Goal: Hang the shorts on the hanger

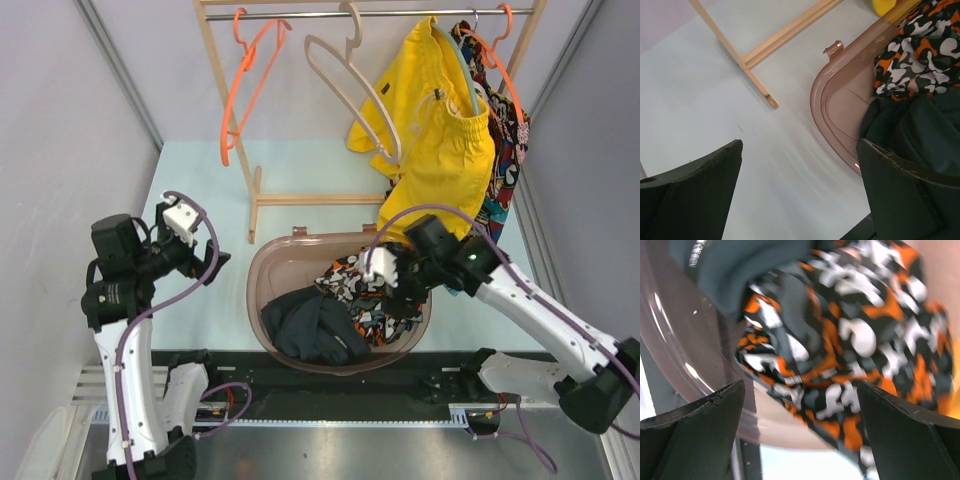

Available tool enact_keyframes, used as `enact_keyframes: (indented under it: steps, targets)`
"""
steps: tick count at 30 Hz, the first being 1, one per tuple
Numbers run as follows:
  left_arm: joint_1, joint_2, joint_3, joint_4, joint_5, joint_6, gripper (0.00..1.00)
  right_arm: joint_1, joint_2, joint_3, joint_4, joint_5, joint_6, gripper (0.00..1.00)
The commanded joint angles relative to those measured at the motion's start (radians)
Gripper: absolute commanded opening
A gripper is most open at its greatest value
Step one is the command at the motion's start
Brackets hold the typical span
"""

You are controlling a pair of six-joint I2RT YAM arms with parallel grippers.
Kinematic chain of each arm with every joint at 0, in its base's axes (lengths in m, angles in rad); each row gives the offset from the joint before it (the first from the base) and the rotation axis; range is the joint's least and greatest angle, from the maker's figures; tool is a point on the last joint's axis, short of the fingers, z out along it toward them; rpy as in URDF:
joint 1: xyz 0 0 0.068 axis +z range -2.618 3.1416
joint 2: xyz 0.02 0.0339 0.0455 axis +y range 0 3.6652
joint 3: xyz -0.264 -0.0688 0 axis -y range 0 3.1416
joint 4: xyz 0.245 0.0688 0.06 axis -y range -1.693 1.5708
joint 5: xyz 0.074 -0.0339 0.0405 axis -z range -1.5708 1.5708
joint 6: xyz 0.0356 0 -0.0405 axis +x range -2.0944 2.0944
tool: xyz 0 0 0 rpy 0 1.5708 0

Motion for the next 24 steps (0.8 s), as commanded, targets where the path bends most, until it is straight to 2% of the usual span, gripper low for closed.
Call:
enact_keyframes:
  steps: [1,7,8,10,14,15,16,20,24]
  targets:
    - [-0.025,-0.027,-0.002,0.047,0.073,-0.029,1.0,0.114,0.105,0.003,0.051,0.06,-0.114,1.0]
    - [-0.034,-0.029,0.028,0.047,0.067,-0.066,1.0,0.132,0.274,-0.034,0.129,0.075,-0.18,0.98]
    - [-0.034,-0.03,0.03,0.045,0.065,-0.066,1.0,0.132,0.315,-0.045,0.136,0.086,-0.185,0.89]
    - [-0.037,-0.032,0.03,0.044,0.067,-0.06,1.0,0.128,0.339,-0.049,0.155,0.117,-0.17,0.8]
    - [-0.042,-0.029,0.024,0.05,0.078,-0.053,1.0,0.117,0.291,-0.049,0.185,0.143,-0.133,0.45]
    - [-0.048,-0.029,0.024,0.059,0.094,-0.048,1.0,0.111,0.241,-0.048,0.209,0.172,-0.122,0.19]
    - [-0.051,-0.027,0.022,0.059,0.107,-0.04,1.0,0.108,0.213,-0.046,0.22,0.187,-0.118,0.0]
    - [-0.12,-0.004,0.033,0.07,0.092,-0.025,1.0,0.073,0.026,-0.006,0.26,0.227,-0.058,0.0]
    - [-0.259,0.019,0.034,0.096,0.029,-0.016,1.0,0.043,-0.138,0.059,0.309,0.27,0.003,0.0]
